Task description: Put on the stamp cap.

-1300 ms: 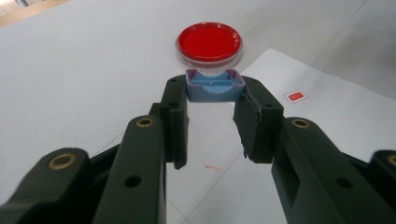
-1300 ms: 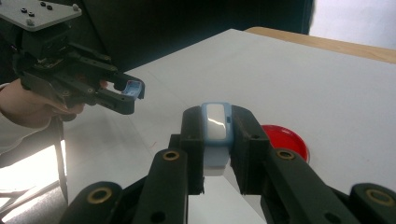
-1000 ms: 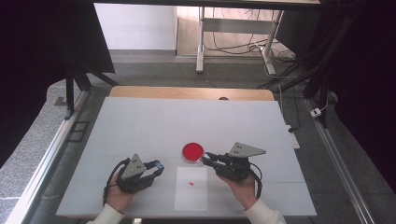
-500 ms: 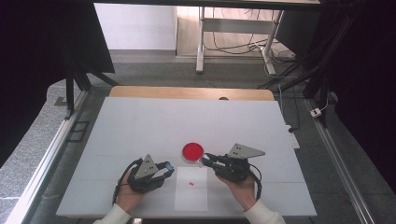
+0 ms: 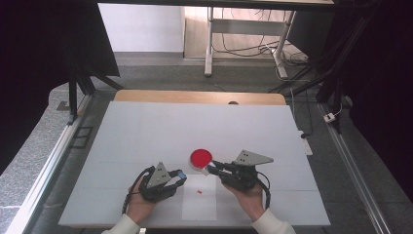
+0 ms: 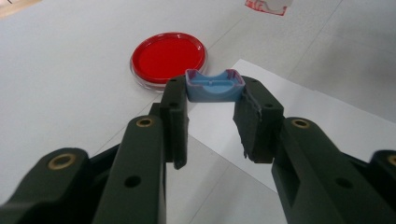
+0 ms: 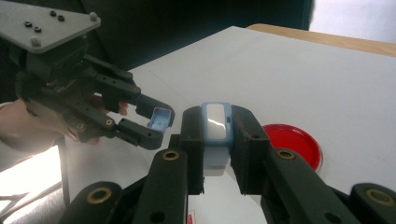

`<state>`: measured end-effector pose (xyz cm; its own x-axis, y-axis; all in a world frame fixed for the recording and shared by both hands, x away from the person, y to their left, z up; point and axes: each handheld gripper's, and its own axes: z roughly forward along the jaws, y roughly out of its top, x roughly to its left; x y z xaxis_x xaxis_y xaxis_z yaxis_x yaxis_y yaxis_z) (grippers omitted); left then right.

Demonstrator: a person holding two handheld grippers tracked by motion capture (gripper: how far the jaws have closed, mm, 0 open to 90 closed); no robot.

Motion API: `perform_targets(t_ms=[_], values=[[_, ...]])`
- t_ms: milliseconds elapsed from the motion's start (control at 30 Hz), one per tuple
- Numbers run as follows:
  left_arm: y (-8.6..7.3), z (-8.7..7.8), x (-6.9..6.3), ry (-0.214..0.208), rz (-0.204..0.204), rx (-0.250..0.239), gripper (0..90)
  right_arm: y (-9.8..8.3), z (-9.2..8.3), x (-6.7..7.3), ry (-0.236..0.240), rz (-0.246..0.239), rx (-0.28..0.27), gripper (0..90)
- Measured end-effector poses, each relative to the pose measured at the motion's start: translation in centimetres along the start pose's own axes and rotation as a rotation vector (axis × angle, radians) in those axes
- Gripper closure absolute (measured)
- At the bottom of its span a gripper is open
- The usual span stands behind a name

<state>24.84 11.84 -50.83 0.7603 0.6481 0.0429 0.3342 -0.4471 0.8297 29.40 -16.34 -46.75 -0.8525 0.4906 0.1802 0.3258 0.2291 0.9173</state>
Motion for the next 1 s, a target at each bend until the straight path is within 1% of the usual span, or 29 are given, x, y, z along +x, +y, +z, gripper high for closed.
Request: perform_targets(t_ms=[233, 467, 900, 1000], values=[[0.1, 0.4, -0.3, -0.007, 0.005, 0.003, 65.1, 0.1, 0.1, -0.1, 0.006, 0.020, -0.003, 75.4], [0.3, 0.8, -0.7, -0.008, 0.009, 0.003, 65.0, 0.1, 0.3, 0.1, 0.017, 0.034, -0.007, 75.4], [0.2, 1.6, -1.1, -0.011, 0.022, 0.016, 65.0, 0.1, 0.8, 0.6, 0.014, 0.031, 0.006, 75.4], [0.3, 1.8, -1.3, -0.007, 0.026, 0.013, 65.1, 0.1, 1.0, 0.8, 0.017, 0.021, 0.007, 75.4]])
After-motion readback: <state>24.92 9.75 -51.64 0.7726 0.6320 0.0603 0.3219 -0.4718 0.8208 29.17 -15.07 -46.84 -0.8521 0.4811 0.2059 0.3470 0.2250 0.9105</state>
